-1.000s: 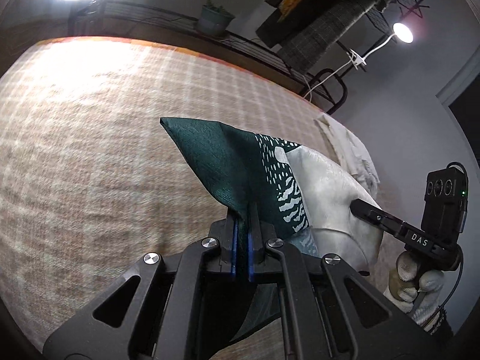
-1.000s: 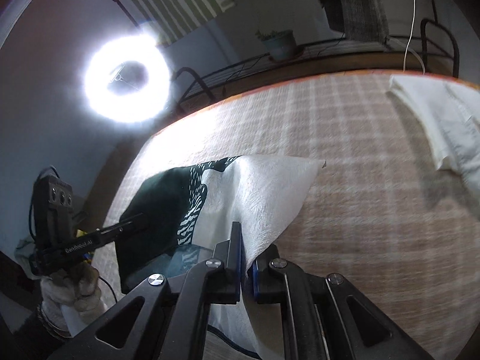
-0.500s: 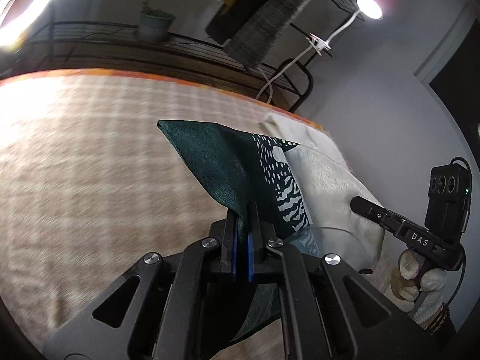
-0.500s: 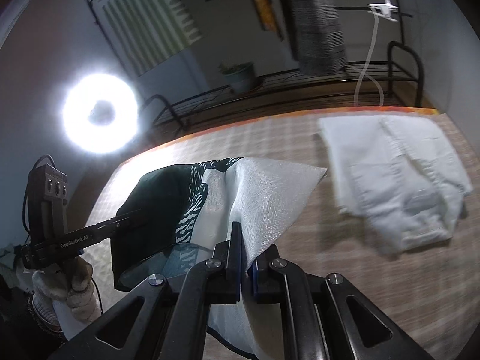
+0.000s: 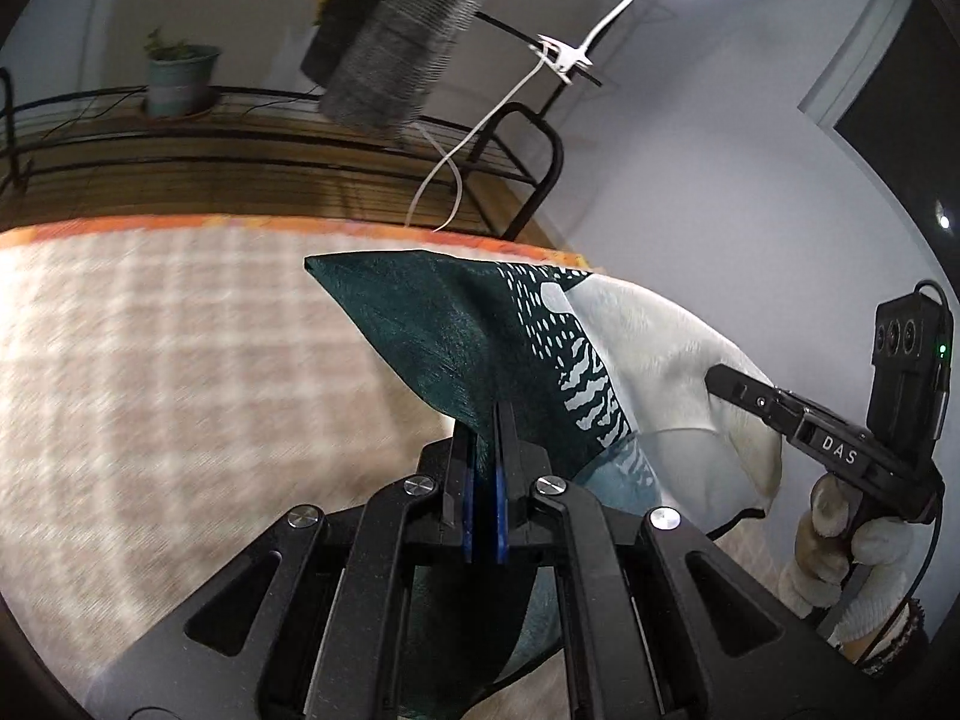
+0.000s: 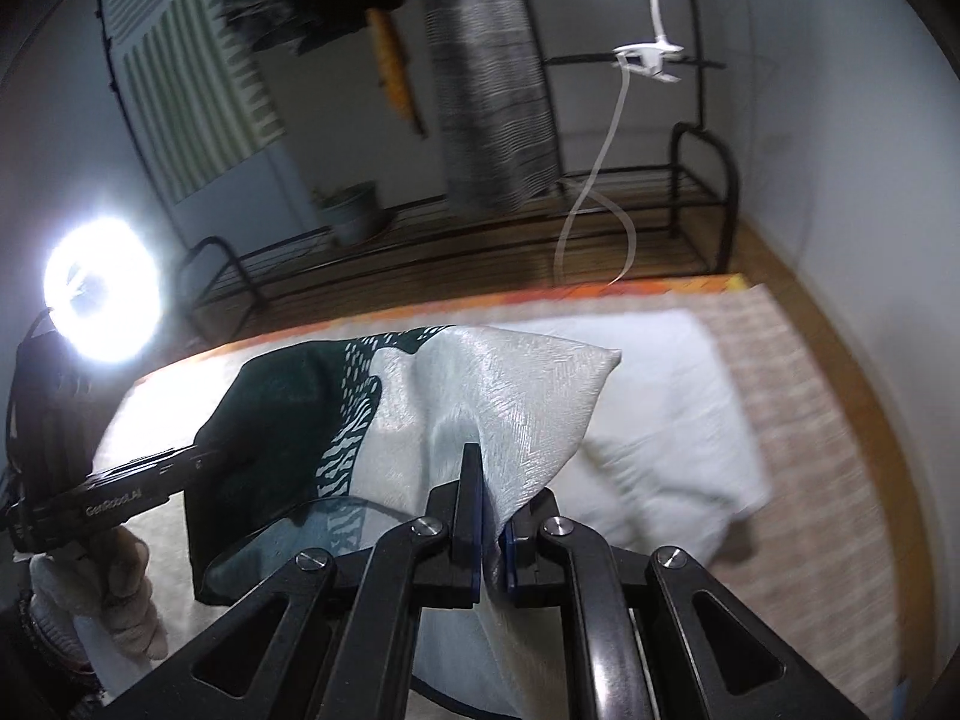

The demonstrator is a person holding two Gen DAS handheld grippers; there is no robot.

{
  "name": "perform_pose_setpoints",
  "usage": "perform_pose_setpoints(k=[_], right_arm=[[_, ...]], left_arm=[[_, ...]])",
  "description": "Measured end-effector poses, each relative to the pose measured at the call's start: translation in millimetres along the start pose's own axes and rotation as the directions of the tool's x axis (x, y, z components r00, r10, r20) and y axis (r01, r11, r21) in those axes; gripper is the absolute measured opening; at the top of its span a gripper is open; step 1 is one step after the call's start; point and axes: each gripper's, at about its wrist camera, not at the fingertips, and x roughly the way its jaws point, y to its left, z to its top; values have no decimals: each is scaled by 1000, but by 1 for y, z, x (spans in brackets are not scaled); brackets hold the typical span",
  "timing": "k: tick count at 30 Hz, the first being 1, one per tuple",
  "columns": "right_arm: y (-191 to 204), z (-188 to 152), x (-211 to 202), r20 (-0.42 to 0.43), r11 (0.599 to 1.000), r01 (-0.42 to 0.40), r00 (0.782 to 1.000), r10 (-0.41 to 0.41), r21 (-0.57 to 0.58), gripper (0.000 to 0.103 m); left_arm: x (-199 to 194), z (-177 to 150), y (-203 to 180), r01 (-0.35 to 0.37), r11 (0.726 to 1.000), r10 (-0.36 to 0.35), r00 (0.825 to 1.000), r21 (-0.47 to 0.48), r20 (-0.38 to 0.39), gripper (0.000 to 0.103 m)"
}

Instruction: Fold small clothes

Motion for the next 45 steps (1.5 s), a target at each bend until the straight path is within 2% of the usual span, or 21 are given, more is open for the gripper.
perform_pose_setpoints(k=[4,10,15,20,21,22,23,25,26,37,45], right_arm=[[-29,19,6,23,999,41,999,-41,-15,2],[-71,37,26,36,998,60,998,-60,0,2],[-98,36,47,15,998,65,998,-65,25,2],[-108,32,61,-18,997,69,997,-69,16,4],[-109,31,63,-29,997,82,996,-81,14,7],[-109,31,65,-41,995,98,994,-98,13,12],[-110,30,66,-45,994,111,993,-110,14,24],[-112,30,65,-47,991,130,991,-129,27,40],[-113,30,63,-47,990,137,990,-135,35,41],[-83,30,25,-8,988,150,989,-150,28,43],[-45,25,-24,35,987,158,987,-158,15,43]], left_arm=[[32,18,-19,2,1000,-2,1000,20,7,2],[81,34,-38,-17,999,17,1000,45,2,2],[99,28,-38,-44,997,46,999,58,-27,2],[105,23,-39,-92,993,96,994,71,-49,3],[105,22,-39,-111,991,115,992,77,-54,3],[104,21,-39,-121,989,126,990,84,-60,9],[102,21,-39,-125,988,131,989,89,-64,13],[96,20,-39,-132,987,137,989,96,-56,36],[91,20,-40,-141,985,146,988,103,-44,38],[47,14,-48,-154,979,158,987,131,-20,39],[-15,2,-68,-145,974,141,989,174,32,39]])
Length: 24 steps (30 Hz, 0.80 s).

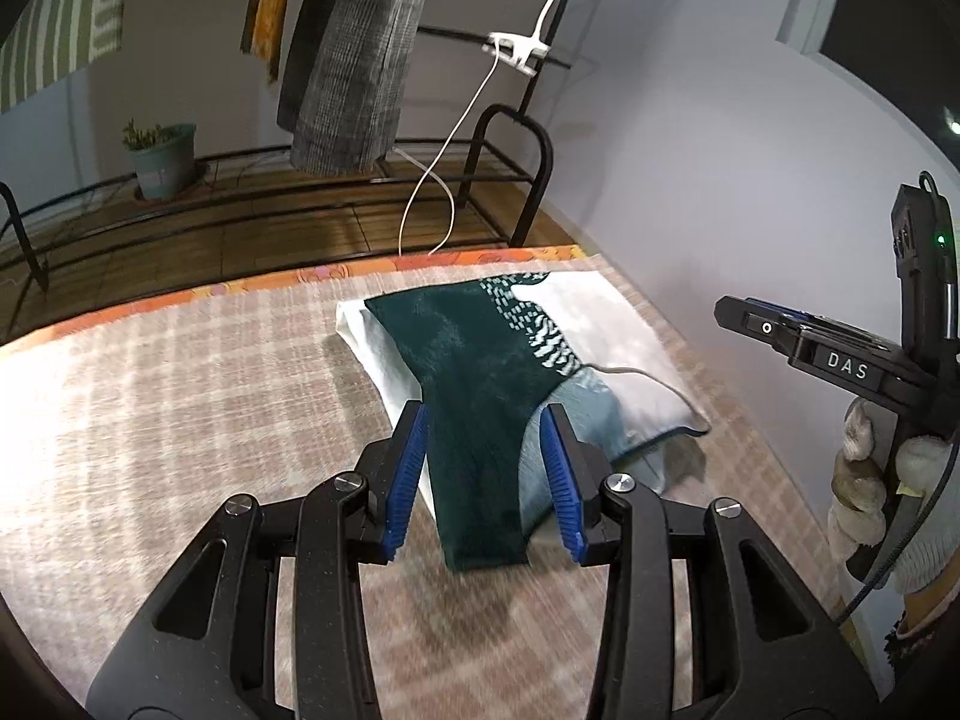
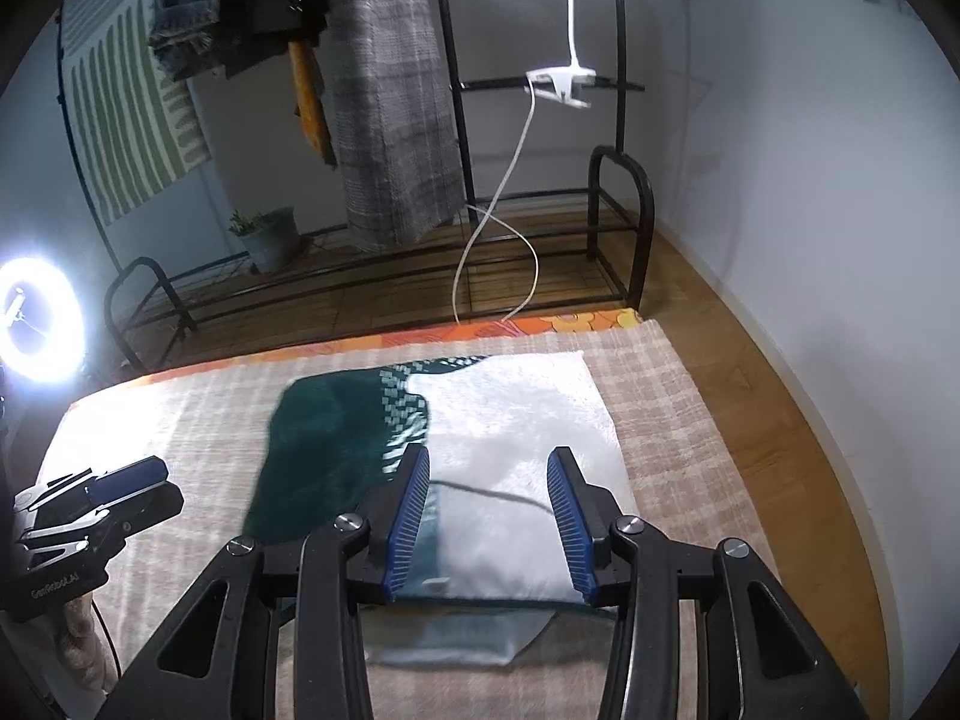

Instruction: Fold small clothes

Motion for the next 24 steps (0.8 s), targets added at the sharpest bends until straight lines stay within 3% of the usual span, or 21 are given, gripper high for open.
perform_pose_setpoints(k=[9,11,19,24], right_arm=[[41,-12,-77,58,1000,29,998,-30,9,43],[53,-18,-92,63,999,43,997,-44,15,43],[98,-55,-138,63,995,72,995,-76,63,45],[126,-77,-164,95,995,83,992,-88,54,49]], left_arm=[[-85,-18,2,-8,999,5,997,37,71,40],[-103,-24,5,-7,999,3,996,39,84,51],[-177,-59,16,-12,998,3,992,68,130,52],[-212,-84,18,-24,996,10,988,90,154,59]])
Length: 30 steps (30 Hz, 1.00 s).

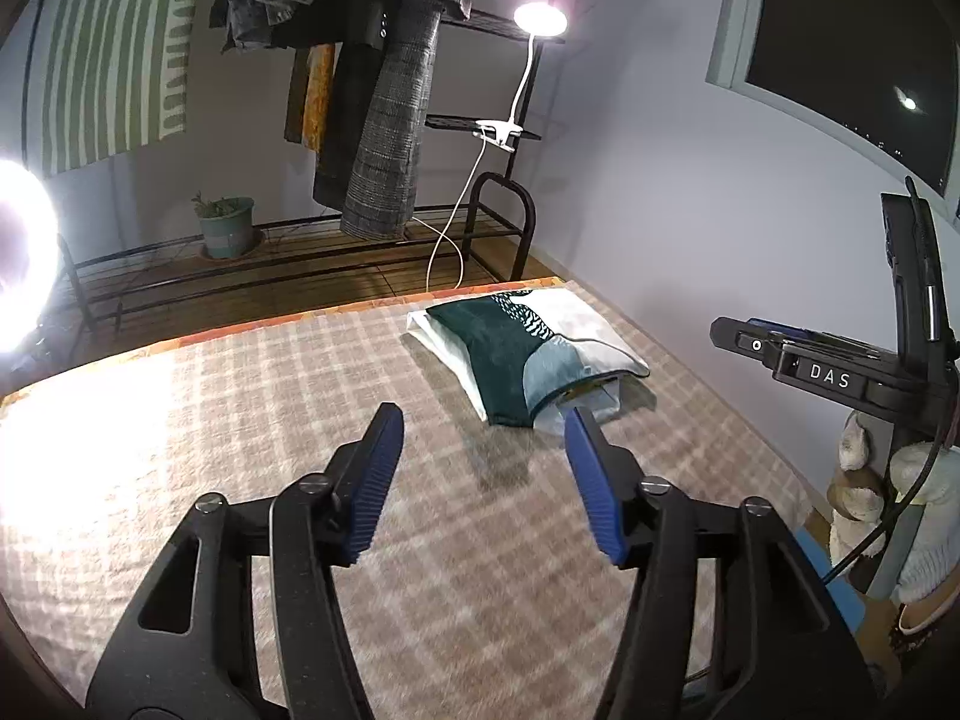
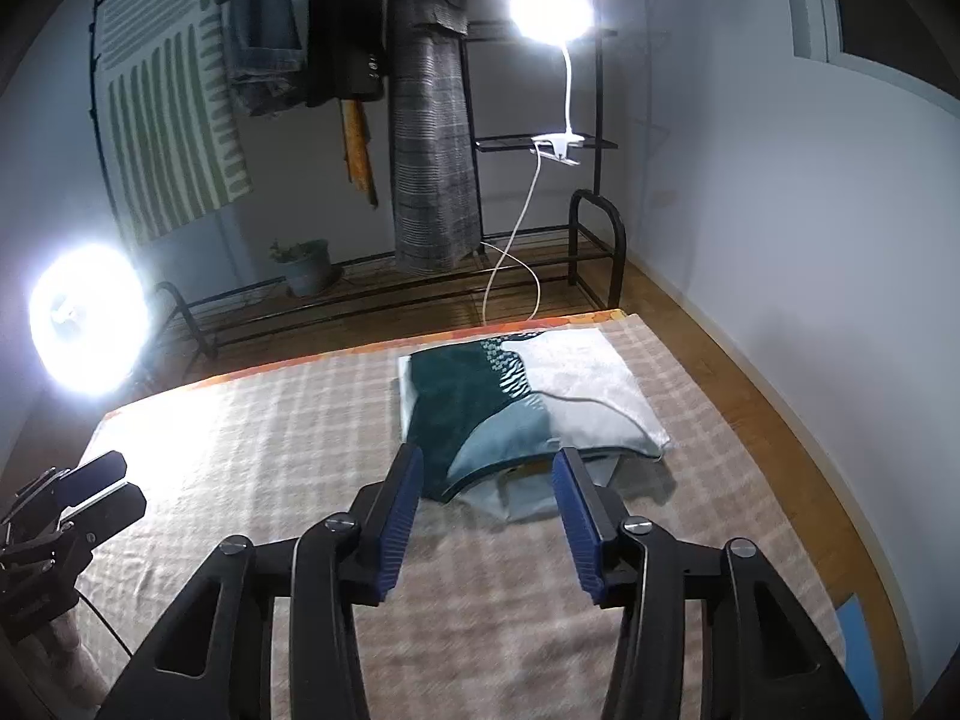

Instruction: Fold small clothes

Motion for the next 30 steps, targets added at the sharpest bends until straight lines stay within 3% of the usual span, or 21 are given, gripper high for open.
perform_pose_setpoints(k=[3,7,10,18,25,27,30], right_arm=[[12,-12,-15,23,1000,9,1000,-9,-5,52],[22,-26,-25,57,1000,16,998,-16,-4,63],[28,-40,-28,72,1000,12,997,-13,6,67],[30,-60,-7,60,999,14,998,-16,43,76],[29,-66,2,73,997,42,996,-46,57,94],[30,-66,4,81,997,47,995,-52,60,102],[34,-64,6,96,997,55,994,-60,59,103]], left_arm=[[-17,-11,0,-9,1000,8,1000,16,17,60],[-33,-27,-1,-10,999,9,1000,37,28,73],[-41,-39,-2,-32,997,30,999,69,38,77],[-45,-59,1,-36,996,32,998,82,45,81],[-45,-69,1,-128,979,115,990,157,87,101],[-43,-71,2,-134,978,124,990,162,74,103],[-42,-74,3,-130,980,123,991,152,56,103]])
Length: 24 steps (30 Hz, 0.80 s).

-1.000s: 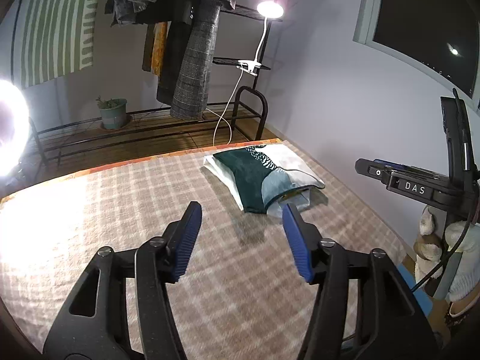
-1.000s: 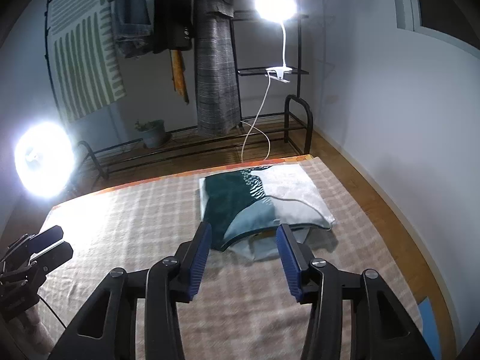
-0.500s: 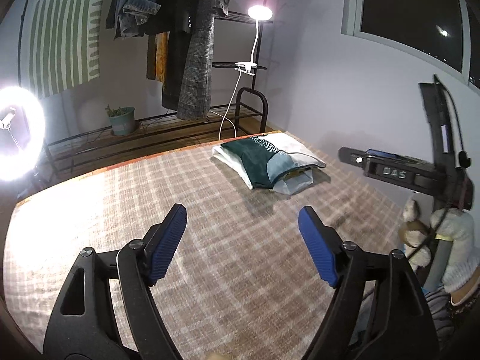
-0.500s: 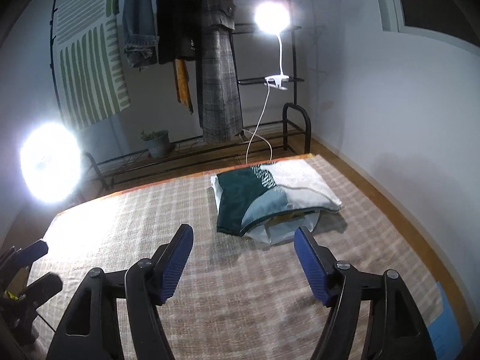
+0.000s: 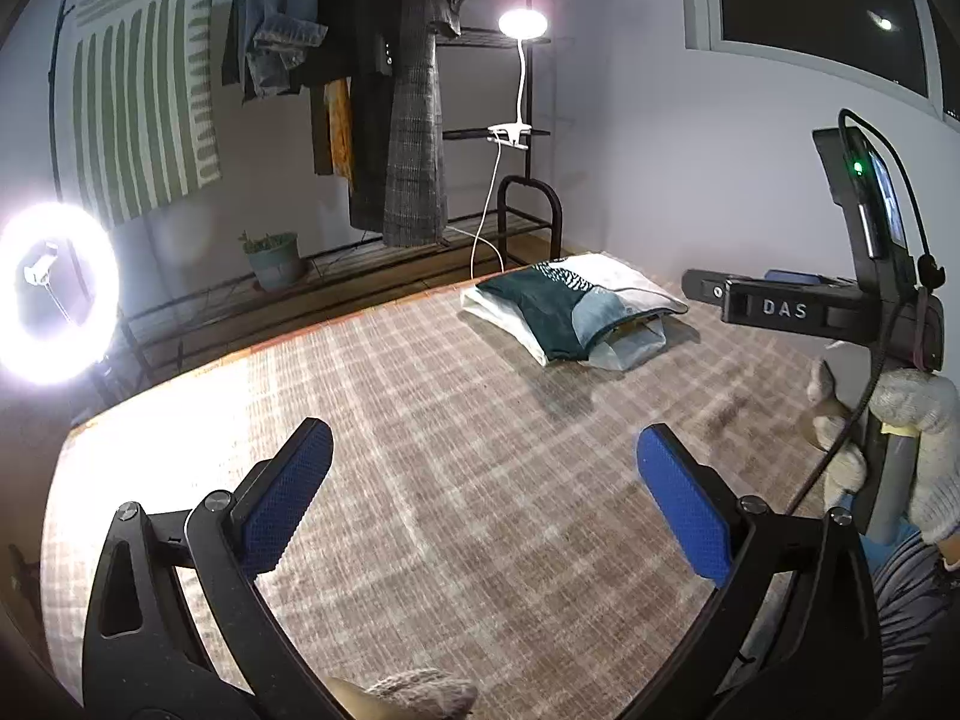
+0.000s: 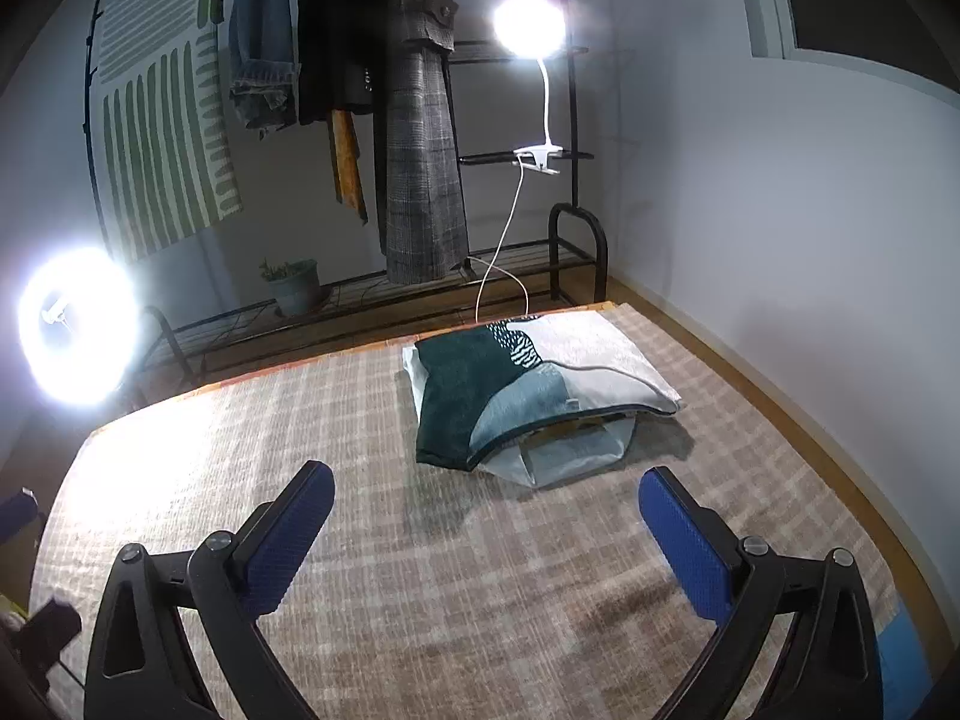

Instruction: Fold small clothes

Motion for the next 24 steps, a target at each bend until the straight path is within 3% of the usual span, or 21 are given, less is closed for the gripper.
perform_pose_setpoints(k=[5,24], right_arm=[[6,-1,5,-8,1000,-7,1000,7,-6,103],[3,-7,16,-35,1000,-11,999,12,12,103]], left_arm=[[3,-6,-7,-30,999,30,999,26,-30,103],[0,-12,-8,-4,1000,4,999,1,-49,103]])
